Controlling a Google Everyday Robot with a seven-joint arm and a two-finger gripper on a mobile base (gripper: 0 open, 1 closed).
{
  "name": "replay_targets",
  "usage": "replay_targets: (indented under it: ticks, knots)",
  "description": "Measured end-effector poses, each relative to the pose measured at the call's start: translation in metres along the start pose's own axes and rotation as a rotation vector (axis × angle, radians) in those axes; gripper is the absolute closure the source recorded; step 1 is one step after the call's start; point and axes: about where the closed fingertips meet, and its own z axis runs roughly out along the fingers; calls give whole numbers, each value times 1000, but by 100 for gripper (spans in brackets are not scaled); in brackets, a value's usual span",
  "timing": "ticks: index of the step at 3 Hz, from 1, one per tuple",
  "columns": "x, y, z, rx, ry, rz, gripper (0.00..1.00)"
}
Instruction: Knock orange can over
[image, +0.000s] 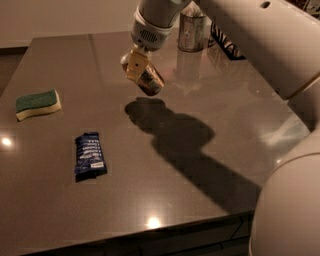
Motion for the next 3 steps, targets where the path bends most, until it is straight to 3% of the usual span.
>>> replay_targets:
  ticks: [2, 3]
  knots:
    - [19, 41, 18, -140, 242, -224, 59]
    - [23, 53, 26, -159, 322, -301, 36]
